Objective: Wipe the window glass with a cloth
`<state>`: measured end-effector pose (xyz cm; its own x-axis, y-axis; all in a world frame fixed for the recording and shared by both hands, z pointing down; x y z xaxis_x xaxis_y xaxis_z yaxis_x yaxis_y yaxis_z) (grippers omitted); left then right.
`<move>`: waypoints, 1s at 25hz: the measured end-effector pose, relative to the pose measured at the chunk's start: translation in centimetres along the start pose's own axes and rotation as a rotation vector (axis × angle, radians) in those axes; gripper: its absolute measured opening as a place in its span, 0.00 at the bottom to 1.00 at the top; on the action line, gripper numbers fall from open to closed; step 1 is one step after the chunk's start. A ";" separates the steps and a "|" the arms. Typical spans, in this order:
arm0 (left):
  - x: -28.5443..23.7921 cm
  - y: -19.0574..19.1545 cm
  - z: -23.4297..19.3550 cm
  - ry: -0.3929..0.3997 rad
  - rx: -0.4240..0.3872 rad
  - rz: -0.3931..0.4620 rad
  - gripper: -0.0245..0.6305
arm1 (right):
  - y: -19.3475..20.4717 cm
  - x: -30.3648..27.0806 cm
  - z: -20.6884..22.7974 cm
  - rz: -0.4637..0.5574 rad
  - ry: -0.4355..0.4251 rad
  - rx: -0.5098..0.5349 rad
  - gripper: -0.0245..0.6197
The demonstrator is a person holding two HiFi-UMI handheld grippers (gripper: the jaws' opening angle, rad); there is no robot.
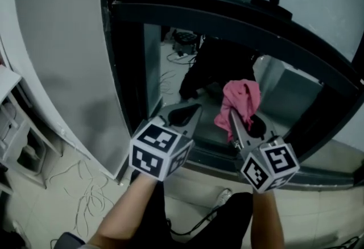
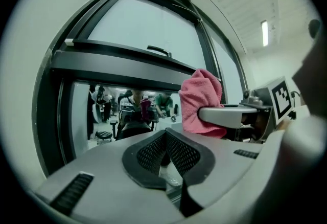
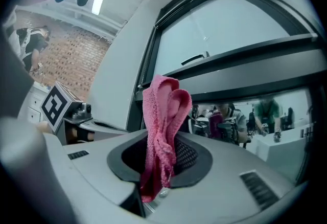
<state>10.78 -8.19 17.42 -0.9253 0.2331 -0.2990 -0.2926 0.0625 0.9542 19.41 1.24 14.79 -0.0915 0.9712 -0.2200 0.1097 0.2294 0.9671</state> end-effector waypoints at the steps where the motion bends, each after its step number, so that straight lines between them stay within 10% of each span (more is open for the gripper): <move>1: 0.2 -0.1 -0.9 -0.010 0.009 0.002 0.05 | -0.5 -0.9 -0.3 -0.002 -0.008 0.012 0.17; 25: 7.8 2.2 -19.7 -0.320 0.123 -0.028 0.05 | -11.1 -26.3 -10.6 -0.002 -0.184 0.009 0.16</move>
<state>-1.83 -25.33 16.96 -0.7889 0.5211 -0.3257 -0.2681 0.1850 0.9455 10.14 -27.54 11.19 0.0906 0.9659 -0.2424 0.1185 0.2312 0.9657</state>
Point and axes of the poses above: the fingertips, and each gripper's own axes: x backward along the fingers, z to its right, y out of its underside, the point moved 4 cm from there along x, backward along the fingers, and after that the axes turned 15 degrees about -z, right-handed, at the moved point
